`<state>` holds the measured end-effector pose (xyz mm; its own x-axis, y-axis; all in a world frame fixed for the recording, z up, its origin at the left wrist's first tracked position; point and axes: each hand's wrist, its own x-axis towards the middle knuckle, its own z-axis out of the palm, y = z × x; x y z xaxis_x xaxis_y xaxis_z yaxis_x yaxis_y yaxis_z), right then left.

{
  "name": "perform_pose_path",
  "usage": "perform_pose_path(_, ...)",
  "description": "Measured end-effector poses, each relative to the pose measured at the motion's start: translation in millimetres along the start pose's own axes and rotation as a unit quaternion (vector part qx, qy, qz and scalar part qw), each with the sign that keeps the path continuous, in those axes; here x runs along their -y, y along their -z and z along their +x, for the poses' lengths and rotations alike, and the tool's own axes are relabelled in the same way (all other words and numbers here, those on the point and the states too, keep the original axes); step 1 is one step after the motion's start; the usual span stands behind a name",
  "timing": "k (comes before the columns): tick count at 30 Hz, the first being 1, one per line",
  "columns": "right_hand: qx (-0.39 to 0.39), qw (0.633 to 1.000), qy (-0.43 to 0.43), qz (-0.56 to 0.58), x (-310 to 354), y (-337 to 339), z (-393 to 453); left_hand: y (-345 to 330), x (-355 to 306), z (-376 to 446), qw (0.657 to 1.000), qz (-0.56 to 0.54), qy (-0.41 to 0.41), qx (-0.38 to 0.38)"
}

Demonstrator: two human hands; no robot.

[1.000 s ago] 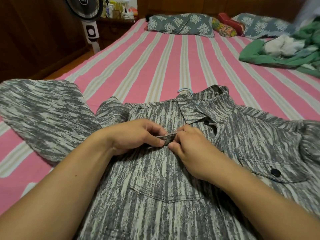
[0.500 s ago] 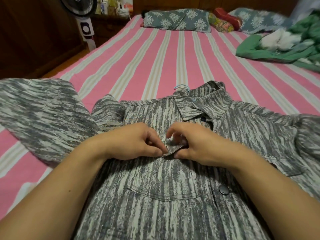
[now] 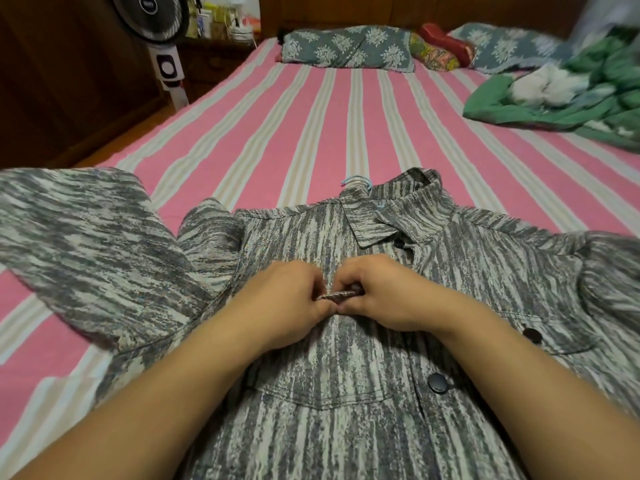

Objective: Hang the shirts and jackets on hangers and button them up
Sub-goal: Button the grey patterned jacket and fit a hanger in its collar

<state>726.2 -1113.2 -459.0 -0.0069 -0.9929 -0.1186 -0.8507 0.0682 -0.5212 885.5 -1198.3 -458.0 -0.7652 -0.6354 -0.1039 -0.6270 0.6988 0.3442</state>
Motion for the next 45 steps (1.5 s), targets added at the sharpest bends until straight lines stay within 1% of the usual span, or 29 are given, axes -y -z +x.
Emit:
perform_pose_path(3,-0.008,0.999,-0.016,0.033,-1.7,4.9,-2.1,-7.9,-12.7,-4.1,0.998,0.047,0.023,-0.024)
perform_pose_path(6,-0.026,0.998,-0.019,0.054,-2.2,8.4,-2.6,-10.5,-19.3,-3.3,0.996,0.085,0.017,-0.035)
perform_pose_path(9,-0.019,0.998,-0.011,0.056,-0.9,11.9,-4.6,-10.1,-25.4,-4.9,0.996,0.080,0.009,-0.031)
perform_pose_path(14,-0.060,0.990,0.010,0.128,-0.1,21.9,-9.9,-8.8,-30.7,-9.6,0.993,0.071,-0.023,-0.087)
perform_pose_path(16,-0.056,0.989,0.008,0.138,0.6,21.5,-10.7,-8.1,-30.2,-10.6,0.992,0.087,-0.017,-0.085)
perform_pose_path(18,-0.036,0.990,0.000,0.134,0.5,18.7,-10.0,-6.9,-28.5,-10.6,0.992,0.110,-0.012,-0.069)
perform_pose_path(22,-0.024,0.991,-0.004,0.135,-0.5,17.8,-6.6,-4.4,-32.2,-11.1,0.987,0.149,-0.048,-0.037)
perform_pose_path(24,-0.028,0.988,-0.011,0.150,-1.8,18.9,-7.5,-3.3,-27.8,-5.8,0.993,0.107,-0.043,-0.017)
perform_pose_path(26,-0.029,0.987,-0.025,0.159,-2.6,18.9,-9.4,2.5,-13.9,-2.1,0.998,0.028,-0.036,0.041)
perform_pose_path(28,-0.026,0.986,-0.036,0.162,-2.2,18.7,-10.6,14.5,2.4,-2.8,0.993,-0.055,-0.032,0.102)
perform_pose_path(29,-0.022,0.986,-0.040,0.158,-1.8,19.4,-11.4,19.9,8.3,-3.9,0.989,-0.078,-0.033,0.123)
perform_pose_path(31,0.001,0.989,-0.051,0.135,-1.0,23.1,-13.8,25.6,18.0,-2.6,0.984,-0.086,-0.046,0.146)
perform_pose_path(34,0.079,0.993,-0.055,0.072,1.7,26.6,-18.9,22.8,23.2,3.1,0.981,-0.094,-0.062,0.157)
perform_pose_path(36,0.105,0.993,-0.040,0.026,7.2,21.2,-20.3,18.7,23.6,5.9,0.985,-0.081,-0.067,0.140)
perform_pose_path(39,0.063,0.998,-0.018,-0.023,14.7,10.8,-17.7,14.8,17.8,4.8,0.991,-0.027,-0.091,0.097)
perform_pose_path(42,0.047,0.999,-0.008,-0.003,13.2,8.2,-16.3,12.7,10.3,0.9,0.991,0.008,-0.121,0.056)
perform_pose_path(45,0.067,0.998,-0.017,0.015,12.0,12.5,-18.6,7.5,0.9,-2.4,0.989,0.063,-0.136,0.010)
